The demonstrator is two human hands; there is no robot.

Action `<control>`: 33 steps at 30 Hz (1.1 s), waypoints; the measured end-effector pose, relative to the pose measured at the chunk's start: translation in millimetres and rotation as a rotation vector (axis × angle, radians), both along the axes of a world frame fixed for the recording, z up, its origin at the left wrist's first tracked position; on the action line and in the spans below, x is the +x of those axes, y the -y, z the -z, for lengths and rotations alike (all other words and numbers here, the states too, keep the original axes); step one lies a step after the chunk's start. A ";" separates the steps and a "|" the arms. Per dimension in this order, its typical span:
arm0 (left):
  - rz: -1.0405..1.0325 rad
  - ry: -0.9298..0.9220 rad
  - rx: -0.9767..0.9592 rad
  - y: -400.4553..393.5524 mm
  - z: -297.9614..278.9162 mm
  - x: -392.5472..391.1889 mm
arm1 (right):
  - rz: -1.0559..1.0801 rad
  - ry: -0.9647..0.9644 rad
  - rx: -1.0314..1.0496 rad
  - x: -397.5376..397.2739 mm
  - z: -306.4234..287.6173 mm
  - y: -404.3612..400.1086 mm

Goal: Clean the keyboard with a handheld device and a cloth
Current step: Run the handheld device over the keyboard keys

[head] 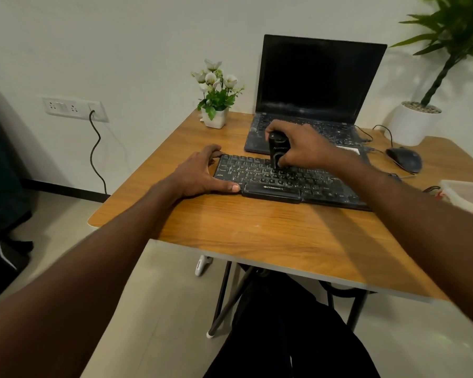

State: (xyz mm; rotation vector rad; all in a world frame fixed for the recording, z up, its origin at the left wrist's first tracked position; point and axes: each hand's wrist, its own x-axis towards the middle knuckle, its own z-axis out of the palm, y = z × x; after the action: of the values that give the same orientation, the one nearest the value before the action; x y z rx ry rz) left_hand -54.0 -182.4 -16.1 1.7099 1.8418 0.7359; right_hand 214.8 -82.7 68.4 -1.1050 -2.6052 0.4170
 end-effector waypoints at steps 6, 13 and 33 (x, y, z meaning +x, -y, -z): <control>-0.001 -0.013 0.004 -3.3 2.8 -1.1 | -0.044 0.190 -0.061 -8.1 -25.7 -9.5; -0.007 0.004 0.022 -5.4 7.7 -2.8 | -0.058 -0.241 -0.136 -71.5 7.2 6.6; -0.009 -0.017 0.017 -2.9 4.5 -2.0 | 0.042 -0.162 -0.192 -36.6 0.7 -3.2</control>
State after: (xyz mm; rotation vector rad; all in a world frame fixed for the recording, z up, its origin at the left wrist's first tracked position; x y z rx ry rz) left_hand -56.0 -179.4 -20.6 1.7246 1.8606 0.7445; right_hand 178.2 -79.6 67.7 -1.1310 -2.4363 0.7290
